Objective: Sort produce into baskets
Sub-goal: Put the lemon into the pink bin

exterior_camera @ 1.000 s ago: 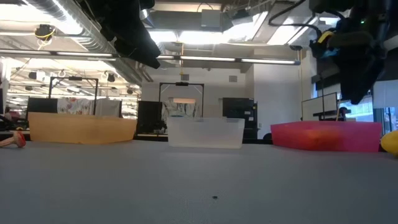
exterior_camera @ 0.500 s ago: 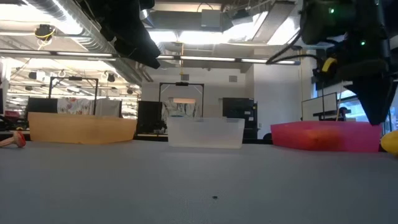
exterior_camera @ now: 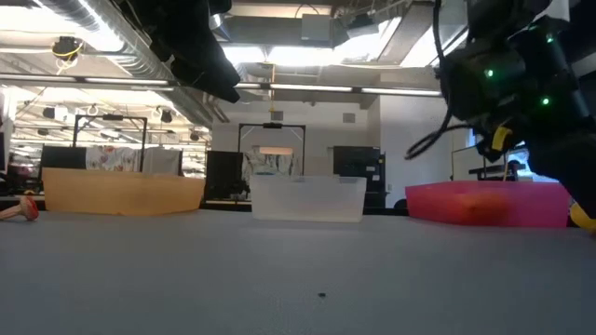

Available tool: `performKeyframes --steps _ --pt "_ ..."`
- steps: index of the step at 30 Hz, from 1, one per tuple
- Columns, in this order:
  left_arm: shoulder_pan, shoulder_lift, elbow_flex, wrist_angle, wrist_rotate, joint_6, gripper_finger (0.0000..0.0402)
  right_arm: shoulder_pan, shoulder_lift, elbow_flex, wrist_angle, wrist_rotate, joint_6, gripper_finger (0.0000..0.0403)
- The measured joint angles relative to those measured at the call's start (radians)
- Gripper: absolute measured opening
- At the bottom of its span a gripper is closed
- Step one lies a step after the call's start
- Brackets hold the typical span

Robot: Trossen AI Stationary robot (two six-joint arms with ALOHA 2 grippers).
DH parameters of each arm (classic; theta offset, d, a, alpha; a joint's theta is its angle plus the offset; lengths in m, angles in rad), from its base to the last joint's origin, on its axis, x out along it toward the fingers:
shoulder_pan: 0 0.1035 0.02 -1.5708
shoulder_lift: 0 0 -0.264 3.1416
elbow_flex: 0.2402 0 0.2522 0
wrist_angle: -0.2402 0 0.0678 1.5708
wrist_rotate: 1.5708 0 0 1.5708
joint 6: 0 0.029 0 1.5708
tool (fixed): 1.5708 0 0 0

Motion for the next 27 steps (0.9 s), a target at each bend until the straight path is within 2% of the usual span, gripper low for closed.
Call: performKeyframes --steps 9,19,27 --pt "0.000 0.000 0.000 0.000 0.000 0.000 0.0279 -0.023 0.068 0.000 0.024 0.000 -0.039 0.0273" --pt "0.000 0.000 0.000 0.000 0.000 0.003 0.0278 -0.028 0.071 -0.001 0.024 0.000 -0.062 0.0166" --pt "-0.001 0.000 0.000 0.010 0.000 0.031 0.0278 -0.025 0.030 -0.001 0.026 0.019 -0.112 0.0168"
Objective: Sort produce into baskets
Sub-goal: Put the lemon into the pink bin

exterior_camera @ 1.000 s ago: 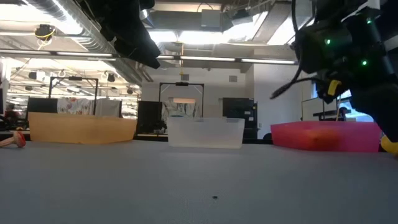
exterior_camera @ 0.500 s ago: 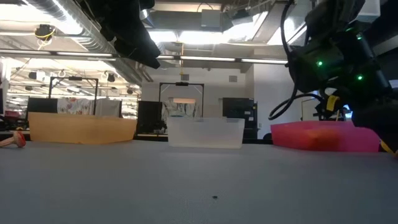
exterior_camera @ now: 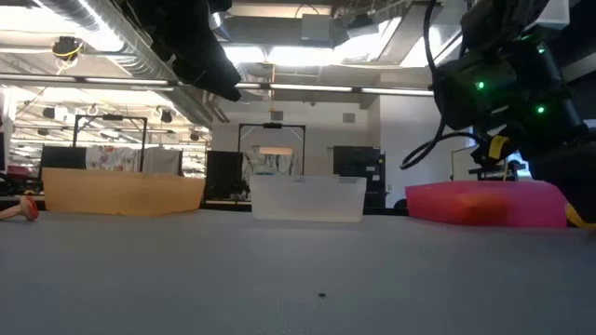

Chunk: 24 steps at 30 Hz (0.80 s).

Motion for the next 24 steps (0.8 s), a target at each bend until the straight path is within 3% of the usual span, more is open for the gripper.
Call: performKeyframes --steps 17,24 --pt "0.000 0.000 0.000 0.051 0.000 0.063 0.0278 -0.002 -0.310 0.078 -0.027 0.130 -0.001 0.0169" --pt "0.000 0.000 0.000 0.050 0.000 0.059 0.0278 -0.079 -0.460 0.081 -0.039 0.191 -0.001 0.0169"
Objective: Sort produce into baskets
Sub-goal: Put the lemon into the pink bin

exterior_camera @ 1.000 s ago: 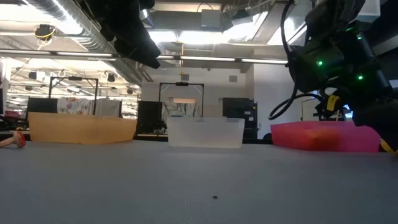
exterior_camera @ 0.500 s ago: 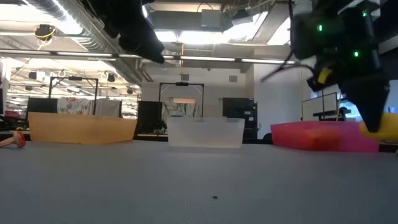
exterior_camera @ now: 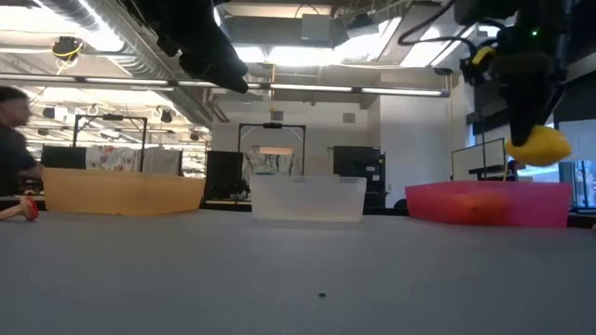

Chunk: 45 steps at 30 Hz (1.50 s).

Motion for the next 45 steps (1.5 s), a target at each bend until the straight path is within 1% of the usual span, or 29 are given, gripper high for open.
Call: performKeyframes --steps 5,10,16,25,30,36,43,45 --pt "0.000 0.000 0.000 0.000 0.000 0.000 0.0278 -0.088 -0.079 0.000 -0.001 0.050 -0.041 0.0169" --pt "0.000 0.000 0.000 0.000 0.000 -0.001 0.0278 -0.196 -0.124 0.000 0.004 0.099 -0.105 0.0169" --pt "0.000 0.000 0.000 0.000 0.000 -0.002 0.0278 -0.338 -0.130 0.000 0.021 0.123 -0.206 0.0169" --pt "0.000 0.000 0.000 0.000 0.000 -0.002 0.0278 -0.554 -0.128 0.000 0.172 0.122 -0.380 0.0170" --pt "0.001 0.000 0.000 0.000 0.000 0.000 0.0278 -0.672 -0.099 0.000 0.240 0.084 -0.463 0.0170" --pt "0.001 0.000 0.000 0.000 0.000 -0.001 0.0278 -0.786 -0.027 0.000 0.294 0.078 -0.548 0.0170" --pt "0.001 0.000 0.000 0.000 0.000 -0.002 0.0279 -0.881 0.083 0.000 0.396 0.079 -0.603 0.0170" --pt "0.001 0.000 0.000 0.000 0.000 -0.002 0.0279 -0.905 0.116 0.000 0.426 0.093 -0.608 0.0170"
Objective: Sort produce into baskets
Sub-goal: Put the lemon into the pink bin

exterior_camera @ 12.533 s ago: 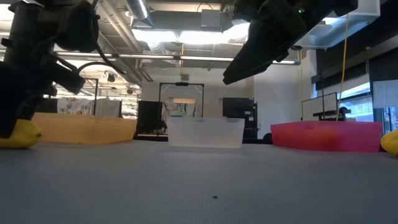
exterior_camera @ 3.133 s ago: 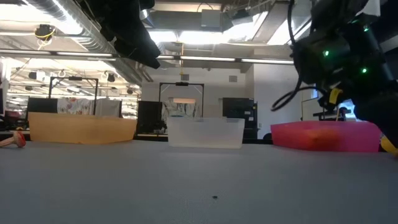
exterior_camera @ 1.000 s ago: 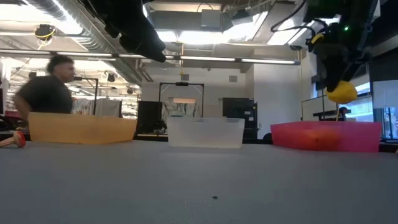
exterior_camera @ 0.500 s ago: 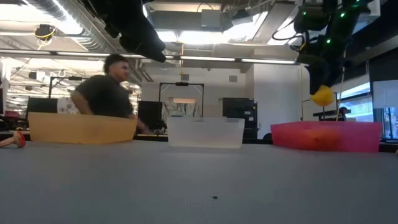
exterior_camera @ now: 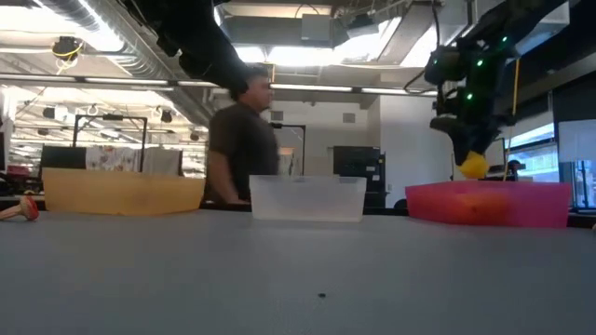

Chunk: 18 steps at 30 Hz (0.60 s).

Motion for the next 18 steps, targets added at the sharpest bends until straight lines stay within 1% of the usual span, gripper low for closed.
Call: performKeyframes --steps 5,9,13,18 --pt "0.000 0.000 0.000 0.000 0.000 0.000 0.0279 -0.047 0.079 0.000 0.089 0.027 -0.052 0.0172" --pt "0.000 0.000 0.000 0.000 0.000 0.000 0.0279 -0.073 0.134 0.000 0.147 0.057 -0.072 0.0184" --pt "0.000 0.000 0.000 0.000 0.000 0.000 0.0279 -0.086 0.172 0.000 0.186 0.059 -0.074 0.0208" --pt "0.000 0.000 0.000 0.000 -0.002 0.000 0.0279 -0.084 0.196 0.000 0.184 0.113 -0.074 0.0250"
